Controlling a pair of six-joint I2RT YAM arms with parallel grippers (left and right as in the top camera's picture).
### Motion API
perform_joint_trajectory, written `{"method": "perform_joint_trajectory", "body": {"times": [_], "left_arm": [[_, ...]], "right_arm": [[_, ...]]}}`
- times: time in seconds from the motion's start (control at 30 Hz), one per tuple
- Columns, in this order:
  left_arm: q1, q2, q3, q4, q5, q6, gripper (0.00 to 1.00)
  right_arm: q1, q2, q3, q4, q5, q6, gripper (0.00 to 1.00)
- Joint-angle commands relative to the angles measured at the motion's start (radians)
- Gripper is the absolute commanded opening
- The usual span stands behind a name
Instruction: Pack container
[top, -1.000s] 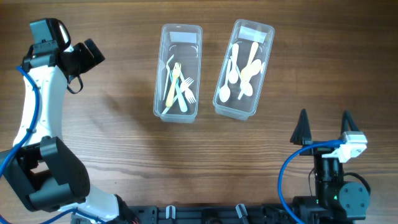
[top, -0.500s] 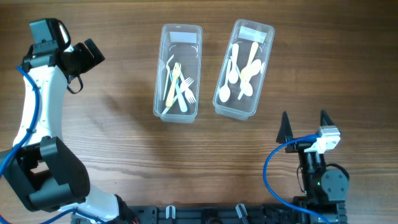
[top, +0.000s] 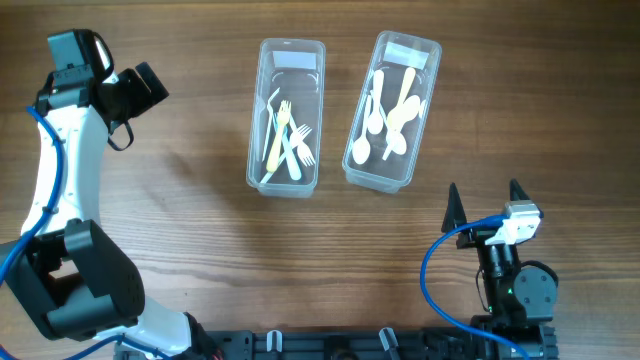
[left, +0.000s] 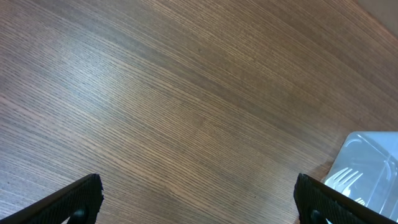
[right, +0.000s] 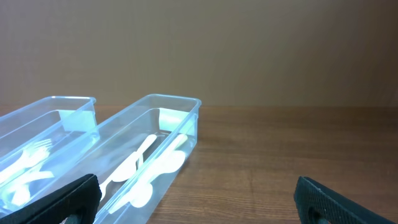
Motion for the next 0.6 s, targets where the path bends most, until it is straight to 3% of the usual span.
{"method": "perform_joint_trajectory", "body": {"times": [0.0,0.57], "left_arm": [[0.006,-0.019,0.001,0.002,-0.003,-0.008,1.00],[0.006,-0.019,0.001,0.002,-0.003,-0.008,1.00]], "right_arm": [[-0.003,-0.014,-0.003,0.002,-0.016,-0.018,1.00],[-0.003,-0.009,-0.003,0.002,-0.016,-0.018,1.00]]}}
